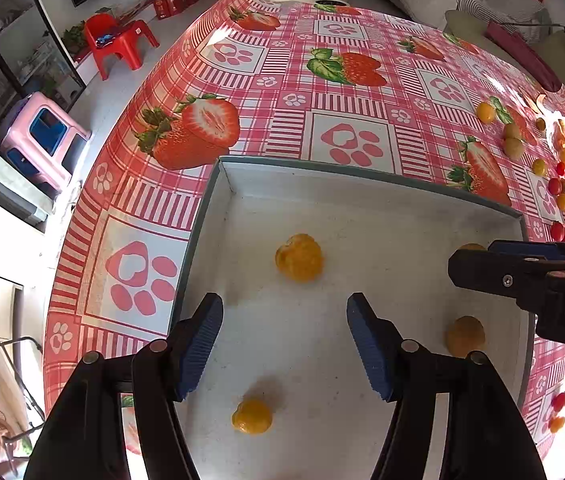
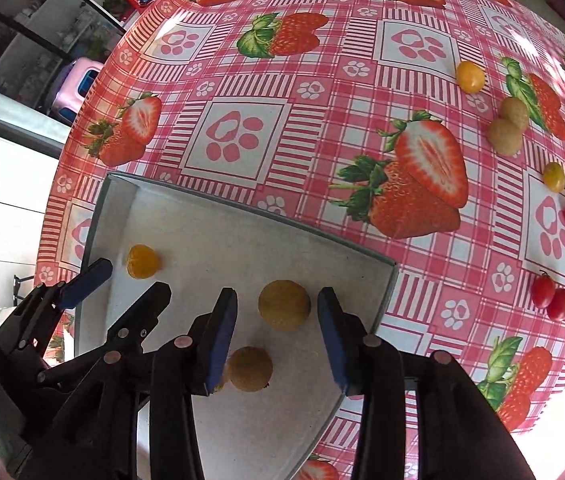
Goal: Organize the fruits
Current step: 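Carry both fruits into the white tray and open both grippers, then grasp a red cherry tomato with the left gripper while the right grasps a brown fruit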
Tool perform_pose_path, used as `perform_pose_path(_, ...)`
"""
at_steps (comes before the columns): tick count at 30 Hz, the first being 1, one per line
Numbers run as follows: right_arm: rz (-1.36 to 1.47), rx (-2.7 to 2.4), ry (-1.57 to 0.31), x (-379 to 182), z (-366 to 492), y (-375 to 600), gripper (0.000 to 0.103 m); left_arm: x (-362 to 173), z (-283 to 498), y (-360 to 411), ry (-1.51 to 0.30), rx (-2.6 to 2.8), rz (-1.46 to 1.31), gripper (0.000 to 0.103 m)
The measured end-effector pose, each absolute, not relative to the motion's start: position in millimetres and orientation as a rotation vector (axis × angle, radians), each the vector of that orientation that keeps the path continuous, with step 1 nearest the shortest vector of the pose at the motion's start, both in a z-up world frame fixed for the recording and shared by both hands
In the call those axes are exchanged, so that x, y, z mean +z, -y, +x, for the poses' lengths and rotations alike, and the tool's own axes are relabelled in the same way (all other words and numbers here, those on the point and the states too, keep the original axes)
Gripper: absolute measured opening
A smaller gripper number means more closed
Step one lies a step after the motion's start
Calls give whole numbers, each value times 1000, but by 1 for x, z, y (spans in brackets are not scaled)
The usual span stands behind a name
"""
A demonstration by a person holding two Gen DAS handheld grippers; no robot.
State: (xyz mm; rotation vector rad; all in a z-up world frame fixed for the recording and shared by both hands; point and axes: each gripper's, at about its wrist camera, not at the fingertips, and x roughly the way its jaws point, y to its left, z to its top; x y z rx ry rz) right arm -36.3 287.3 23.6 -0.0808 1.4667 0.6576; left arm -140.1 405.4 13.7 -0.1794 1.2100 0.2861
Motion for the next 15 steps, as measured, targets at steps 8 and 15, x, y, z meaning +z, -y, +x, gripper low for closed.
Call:
perform_pose_path(8, 28, 667, -1402, 54, -33, -263, 81, 23, -143, -391, -1217, 258, -161, 66)
perform_pose_path(15, 83, 572, -1384, 66, -34, -213, 81, 39, -139, -358, -1207, 190, -113, 66)
